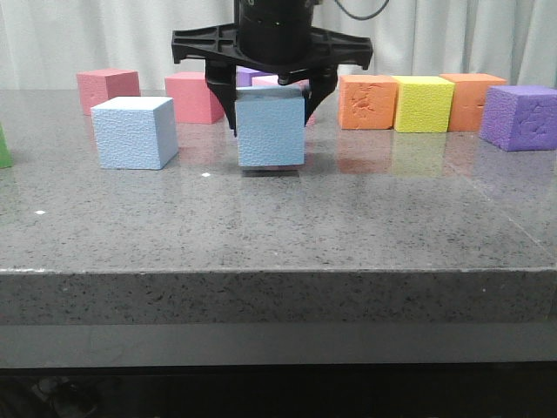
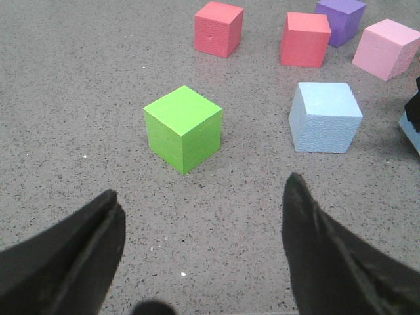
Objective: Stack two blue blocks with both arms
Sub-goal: 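Grasp the light blue cube with the right gripper and slide it toward the center, then open the right gripper and raise it away from the cube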
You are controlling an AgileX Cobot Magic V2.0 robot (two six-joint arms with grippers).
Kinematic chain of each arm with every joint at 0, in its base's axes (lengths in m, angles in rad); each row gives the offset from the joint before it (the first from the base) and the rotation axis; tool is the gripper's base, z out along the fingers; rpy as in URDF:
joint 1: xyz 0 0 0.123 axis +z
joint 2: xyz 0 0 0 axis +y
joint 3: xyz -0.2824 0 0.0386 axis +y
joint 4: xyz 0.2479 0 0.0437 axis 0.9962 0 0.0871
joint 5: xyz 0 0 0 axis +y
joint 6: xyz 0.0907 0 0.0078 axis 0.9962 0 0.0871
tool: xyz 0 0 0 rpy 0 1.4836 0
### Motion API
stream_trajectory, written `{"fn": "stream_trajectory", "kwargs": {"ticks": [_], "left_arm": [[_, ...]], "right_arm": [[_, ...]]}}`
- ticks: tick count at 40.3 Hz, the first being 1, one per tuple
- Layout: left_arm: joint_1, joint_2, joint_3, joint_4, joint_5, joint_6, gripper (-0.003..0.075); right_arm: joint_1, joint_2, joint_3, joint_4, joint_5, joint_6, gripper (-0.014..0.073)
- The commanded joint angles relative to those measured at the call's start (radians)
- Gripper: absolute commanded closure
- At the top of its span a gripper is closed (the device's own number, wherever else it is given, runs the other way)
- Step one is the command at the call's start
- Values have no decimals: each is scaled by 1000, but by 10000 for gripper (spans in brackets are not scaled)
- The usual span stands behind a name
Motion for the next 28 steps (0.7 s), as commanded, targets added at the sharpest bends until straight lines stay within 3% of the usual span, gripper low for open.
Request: {"fn": "stream_trajectory", "kwargs": {"ticks": [1, 18, 22, 28], "left_arm": [[-10, 9, -24, 4, -80, -1, 226], [-10, 9, -24, 4, -82, -1, 226], [-10, 9, -24, 4, -82, -1, 226], [-10, 9, -24, 4, -82, -1, 226]], "right_arm": [[-8, -58, -35, -41, -22, 2, 4], [-8, -123, -66, -19, -25, -12, -15], [-8, -185, -66, -34, 6, -75, -15], [-14, -277, -61, -24, 73, -284, -15]]}}
